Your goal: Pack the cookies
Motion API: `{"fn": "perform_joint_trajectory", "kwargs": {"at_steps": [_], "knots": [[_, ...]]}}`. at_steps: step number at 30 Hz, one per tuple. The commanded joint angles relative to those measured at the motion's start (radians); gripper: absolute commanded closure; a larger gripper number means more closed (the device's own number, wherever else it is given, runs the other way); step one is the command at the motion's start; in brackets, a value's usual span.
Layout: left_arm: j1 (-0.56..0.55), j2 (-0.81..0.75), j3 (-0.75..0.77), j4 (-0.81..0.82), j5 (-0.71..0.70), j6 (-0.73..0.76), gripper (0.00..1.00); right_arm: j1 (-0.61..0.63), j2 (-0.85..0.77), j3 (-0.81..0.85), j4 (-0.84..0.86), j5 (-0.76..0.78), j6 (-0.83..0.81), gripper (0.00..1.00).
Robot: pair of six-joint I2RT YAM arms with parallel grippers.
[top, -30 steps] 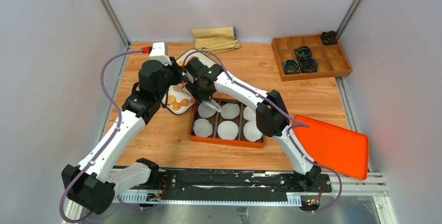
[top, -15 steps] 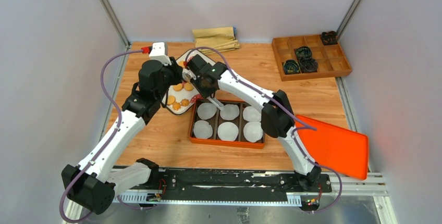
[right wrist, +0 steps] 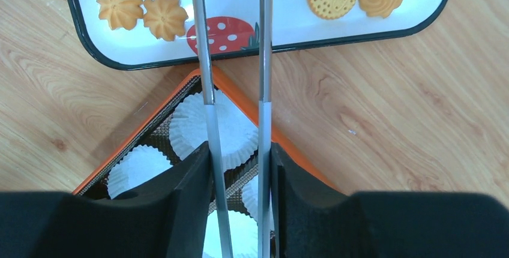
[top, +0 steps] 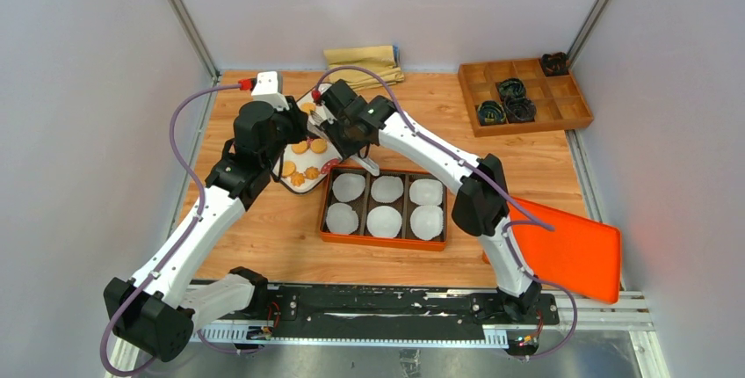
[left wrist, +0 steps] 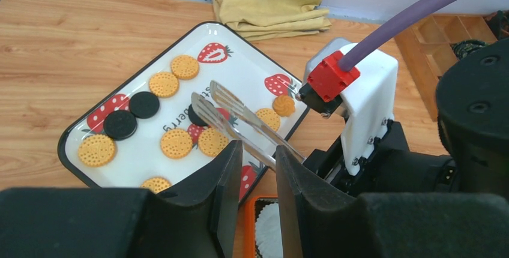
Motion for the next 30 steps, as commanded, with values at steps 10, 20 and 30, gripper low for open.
{"fn": "perform_joint_trajectory", "kwargs": {"at_steps": [10,20,30], "knots": [[-0.003,-0.018,0.013,-0.008,-0.005,0.008,0.66,-0.007,0.029,0.001,-0.065,-0.062,0.007,0.53],[-0.003,-0.032,0.005,-0.006,-0.016,0.012,0.66,-0.007,0.087,0.035,-0.073,-0.053,0.007,0.50],[-0.003,-0.039,-0.002,0.002,-0.017,0.012,0.66,-0.006,0.117,0.077,-0.094,-0.023,0.010,0.49]]}}
